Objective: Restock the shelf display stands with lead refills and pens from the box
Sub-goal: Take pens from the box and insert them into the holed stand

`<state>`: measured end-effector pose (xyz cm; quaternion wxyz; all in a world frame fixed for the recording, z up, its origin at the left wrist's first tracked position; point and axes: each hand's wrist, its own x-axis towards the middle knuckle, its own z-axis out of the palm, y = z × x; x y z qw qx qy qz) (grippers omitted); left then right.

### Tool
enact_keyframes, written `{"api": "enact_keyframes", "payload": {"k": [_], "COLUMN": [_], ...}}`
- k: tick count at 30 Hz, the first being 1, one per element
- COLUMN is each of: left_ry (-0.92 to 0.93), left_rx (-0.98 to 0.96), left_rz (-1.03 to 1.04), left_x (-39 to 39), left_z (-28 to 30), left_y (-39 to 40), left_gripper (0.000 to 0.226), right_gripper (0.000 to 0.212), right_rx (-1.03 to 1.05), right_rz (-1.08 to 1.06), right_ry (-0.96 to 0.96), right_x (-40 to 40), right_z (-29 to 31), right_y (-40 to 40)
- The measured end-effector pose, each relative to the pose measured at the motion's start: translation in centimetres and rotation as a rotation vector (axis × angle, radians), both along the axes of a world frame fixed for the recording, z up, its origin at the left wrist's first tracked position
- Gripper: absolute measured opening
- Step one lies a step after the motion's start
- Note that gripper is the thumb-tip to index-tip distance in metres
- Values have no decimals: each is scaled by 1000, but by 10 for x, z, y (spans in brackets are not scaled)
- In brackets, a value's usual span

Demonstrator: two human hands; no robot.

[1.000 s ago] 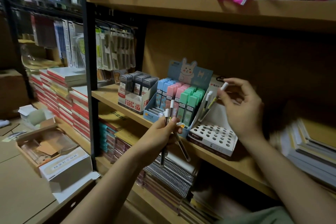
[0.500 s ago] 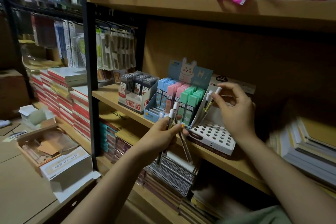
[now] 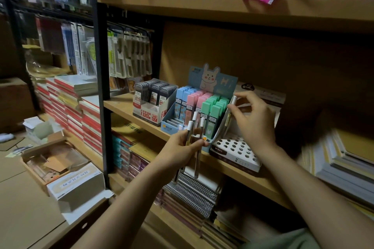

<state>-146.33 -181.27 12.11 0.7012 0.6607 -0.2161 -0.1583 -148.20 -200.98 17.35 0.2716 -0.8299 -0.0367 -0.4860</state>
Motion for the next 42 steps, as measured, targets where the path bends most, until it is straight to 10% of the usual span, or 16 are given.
{"api": "enact_keyframes", "payload": {"k": [28, 42], "left_ry": [31, 50], "left_rx": [-53, -142], "left_rz": [-40, 12], "left_x": [-6, -3], "left_z": [4, 7], "left_y": [1, -2], "left_gripper": [20, 47], "right_gripper": [34, 36], "right_rx": [104, 371], "right_rz": [-69, 495], "right_ry": [140, 344], "right_x": [-3, -29], "right_z": [-9, -6], "right_y": [5, 35]}}
